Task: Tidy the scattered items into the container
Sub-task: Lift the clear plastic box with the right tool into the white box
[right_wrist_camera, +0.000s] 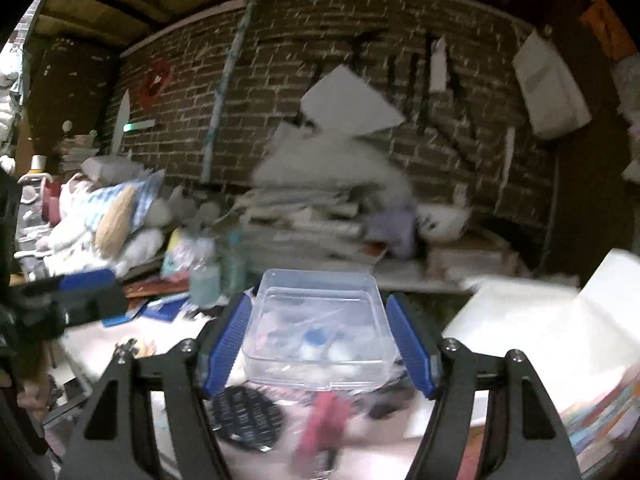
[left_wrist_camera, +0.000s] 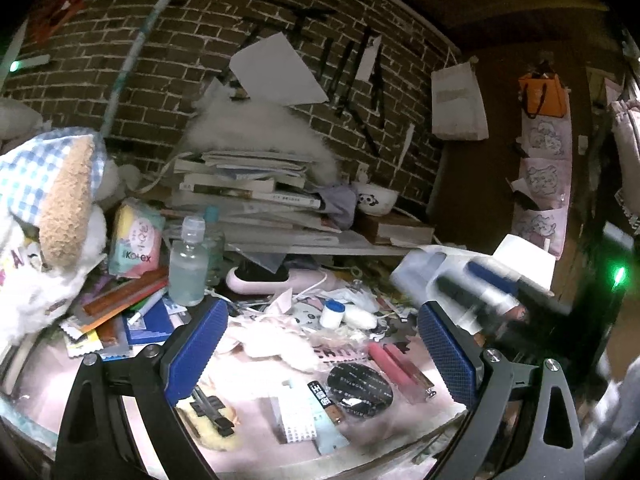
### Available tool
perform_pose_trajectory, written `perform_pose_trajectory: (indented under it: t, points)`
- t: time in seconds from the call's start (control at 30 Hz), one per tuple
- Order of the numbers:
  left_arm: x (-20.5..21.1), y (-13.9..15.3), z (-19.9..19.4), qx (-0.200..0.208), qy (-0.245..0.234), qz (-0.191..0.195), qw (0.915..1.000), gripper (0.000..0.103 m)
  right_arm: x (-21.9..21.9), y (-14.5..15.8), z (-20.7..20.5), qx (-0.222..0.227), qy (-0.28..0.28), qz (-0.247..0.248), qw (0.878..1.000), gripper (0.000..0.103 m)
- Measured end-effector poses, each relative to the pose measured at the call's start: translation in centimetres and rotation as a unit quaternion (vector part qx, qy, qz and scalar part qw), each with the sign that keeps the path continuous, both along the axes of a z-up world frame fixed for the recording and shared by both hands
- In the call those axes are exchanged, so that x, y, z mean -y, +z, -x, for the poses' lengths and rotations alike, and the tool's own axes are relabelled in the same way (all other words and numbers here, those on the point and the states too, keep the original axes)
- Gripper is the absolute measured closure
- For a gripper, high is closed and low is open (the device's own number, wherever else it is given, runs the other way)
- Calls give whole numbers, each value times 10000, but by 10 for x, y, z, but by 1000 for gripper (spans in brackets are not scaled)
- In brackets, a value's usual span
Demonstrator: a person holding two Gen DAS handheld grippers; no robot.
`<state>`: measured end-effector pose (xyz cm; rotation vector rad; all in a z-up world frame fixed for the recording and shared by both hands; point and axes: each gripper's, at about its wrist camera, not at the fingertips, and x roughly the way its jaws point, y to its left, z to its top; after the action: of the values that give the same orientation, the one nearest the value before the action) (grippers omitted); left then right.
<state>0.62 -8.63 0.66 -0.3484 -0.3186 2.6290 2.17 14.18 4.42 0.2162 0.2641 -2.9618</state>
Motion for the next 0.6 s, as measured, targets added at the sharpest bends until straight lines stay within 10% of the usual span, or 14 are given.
perform_pose_trajectory:
  t: [0.2, 0.6]
  points:
    - [-8, 0, -2, -61, -200, -3, 9998, 8, -58, 49, 3, 184, -733, -200, 9969, 35]
    - [-27, -1, 0, -36, -424, 110, 9990, 8, -146, 51, 67, 2484, -1375, -561, 9572, 35]
